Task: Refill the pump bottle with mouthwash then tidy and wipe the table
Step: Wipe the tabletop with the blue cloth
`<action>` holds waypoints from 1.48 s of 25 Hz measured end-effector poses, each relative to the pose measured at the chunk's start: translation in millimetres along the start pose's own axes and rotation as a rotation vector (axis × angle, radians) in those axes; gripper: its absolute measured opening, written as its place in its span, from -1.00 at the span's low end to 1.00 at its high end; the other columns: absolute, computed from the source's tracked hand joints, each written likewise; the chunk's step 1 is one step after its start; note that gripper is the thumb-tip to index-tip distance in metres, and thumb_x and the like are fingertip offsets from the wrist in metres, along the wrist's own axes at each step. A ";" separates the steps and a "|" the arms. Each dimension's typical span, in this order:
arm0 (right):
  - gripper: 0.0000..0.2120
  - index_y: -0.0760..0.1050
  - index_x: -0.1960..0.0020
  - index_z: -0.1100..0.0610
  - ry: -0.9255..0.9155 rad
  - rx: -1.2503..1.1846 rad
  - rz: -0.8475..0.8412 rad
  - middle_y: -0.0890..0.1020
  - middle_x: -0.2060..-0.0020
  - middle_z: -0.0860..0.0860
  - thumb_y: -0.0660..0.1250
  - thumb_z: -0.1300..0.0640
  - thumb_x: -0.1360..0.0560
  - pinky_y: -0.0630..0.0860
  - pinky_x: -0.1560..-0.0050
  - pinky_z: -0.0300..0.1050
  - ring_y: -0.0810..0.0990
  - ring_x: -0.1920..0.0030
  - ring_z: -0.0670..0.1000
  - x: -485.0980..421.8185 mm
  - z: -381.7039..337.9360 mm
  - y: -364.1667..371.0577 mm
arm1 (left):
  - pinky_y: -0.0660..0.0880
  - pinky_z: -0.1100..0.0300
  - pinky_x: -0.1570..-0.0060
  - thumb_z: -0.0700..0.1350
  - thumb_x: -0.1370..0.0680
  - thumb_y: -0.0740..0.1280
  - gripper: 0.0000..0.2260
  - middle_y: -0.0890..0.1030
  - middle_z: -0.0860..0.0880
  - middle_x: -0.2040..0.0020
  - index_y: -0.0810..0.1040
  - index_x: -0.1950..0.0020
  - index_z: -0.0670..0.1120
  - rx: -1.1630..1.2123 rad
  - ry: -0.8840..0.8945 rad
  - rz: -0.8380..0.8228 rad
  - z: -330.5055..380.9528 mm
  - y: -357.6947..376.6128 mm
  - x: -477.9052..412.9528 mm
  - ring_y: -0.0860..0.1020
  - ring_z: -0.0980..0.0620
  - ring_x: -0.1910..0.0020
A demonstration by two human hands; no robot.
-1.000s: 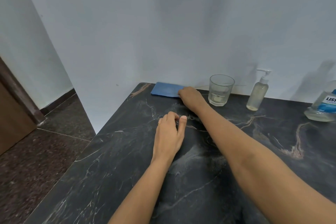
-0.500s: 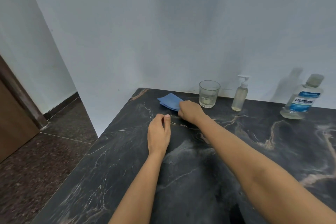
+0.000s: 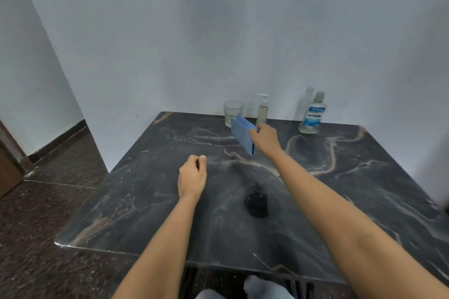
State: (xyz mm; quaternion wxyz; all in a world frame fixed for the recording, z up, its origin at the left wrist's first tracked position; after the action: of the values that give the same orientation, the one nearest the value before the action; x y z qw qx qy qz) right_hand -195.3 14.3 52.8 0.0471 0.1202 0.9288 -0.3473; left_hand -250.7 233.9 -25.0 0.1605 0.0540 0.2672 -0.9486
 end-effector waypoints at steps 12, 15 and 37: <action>-0.86 0.41 0.24 0.21 -0.100 0.191 0.097 0.45 0.40 0.01 0.26 0.17 -0.45 0.28 0.36 -0.12 0.34 0.39 -0.07 162.1 86.9 -155.2 | 0.44 0.04 0.26 0.04 -0.62 0.17 -0.79 0.53 0.01 0.23 0.43 0.08 -0.08 -0.232 0.340 -0.075 47.1 22.4 135.2 0.46 0.01 0.17; -0.89 0.41 0.26 0.16 -0.203 0.278 -0.107 0.46 0.43 -0.02 0.30 0.20 -0.43 0.31 0.32 -0.15 0.35 0.42 -0.10 200.2 100.4 -152.5 | 0.45 0.03 0.18 0.04 -0.61 0.18 -0.80 0.54 0.00 0.17 0.43 0.06 -0.09 -0.213 0.383 -0.101 50.3 34.9 163.5 0.46 -0.01 0.11; -0.51 0.02 -0.56 -0.01 0.096 0.644 -0.207 0.03 -0.56 -0.07 -0.08 -0.04 -0.65 -0.14 -0.50 0.13 -0.03 -0.54 -0.09 192.3 208.5 -144.8 | 0.39 0.17 -0.05 -0.01 -0.60 0.23 -0.84 0.53 0.04 -0.01 0.46 -0.08 -0.07 -0.119 0.530 -0.318 62.6 82.0 183.5 0.42 0.07 -0.06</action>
State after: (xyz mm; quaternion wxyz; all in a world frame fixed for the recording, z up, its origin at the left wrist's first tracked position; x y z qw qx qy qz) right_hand -417.4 -191.5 -45.5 -0.0725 0.0503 0.7799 -0.6197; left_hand -397.4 84.5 -46.4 -0.0623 0.2474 0.3598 -0.8975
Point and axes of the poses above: each hand's wrist, its own x-axis away from the middle knuckle, its own y-axis out of the palm, z = x × y, the point moved 3 cm from there along -x, towards the middle knuckle
